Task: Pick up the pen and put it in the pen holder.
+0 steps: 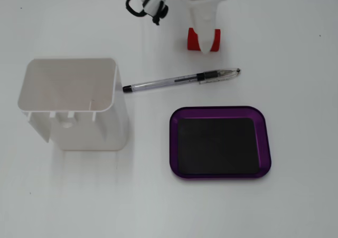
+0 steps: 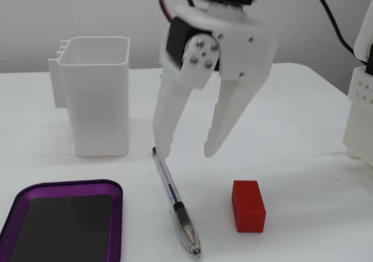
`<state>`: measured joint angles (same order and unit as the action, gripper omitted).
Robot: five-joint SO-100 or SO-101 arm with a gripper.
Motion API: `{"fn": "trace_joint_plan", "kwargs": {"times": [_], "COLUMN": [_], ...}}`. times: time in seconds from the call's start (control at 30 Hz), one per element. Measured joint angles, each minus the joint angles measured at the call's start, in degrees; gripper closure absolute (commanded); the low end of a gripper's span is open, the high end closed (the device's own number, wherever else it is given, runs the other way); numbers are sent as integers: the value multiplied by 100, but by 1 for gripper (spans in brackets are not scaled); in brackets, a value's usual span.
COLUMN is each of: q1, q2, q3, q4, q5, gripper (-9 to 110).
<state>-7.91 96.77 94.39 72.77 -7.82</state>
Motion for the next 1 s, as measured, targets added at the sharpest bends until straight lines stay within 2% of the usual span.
{"fn": "trace_joint_plan", "kwargs": {"times": [0.23,0.6,0.87,1.0], "q1": [88,396,439,439], "q2": [-1125,-1274,-1266,-1266], "q3": [-97,475,809,809], "q4": [-70,-1248,-1529,-1538], "q5": [0,-18,-18,-18], "gripper": [82,82,82,91]}}
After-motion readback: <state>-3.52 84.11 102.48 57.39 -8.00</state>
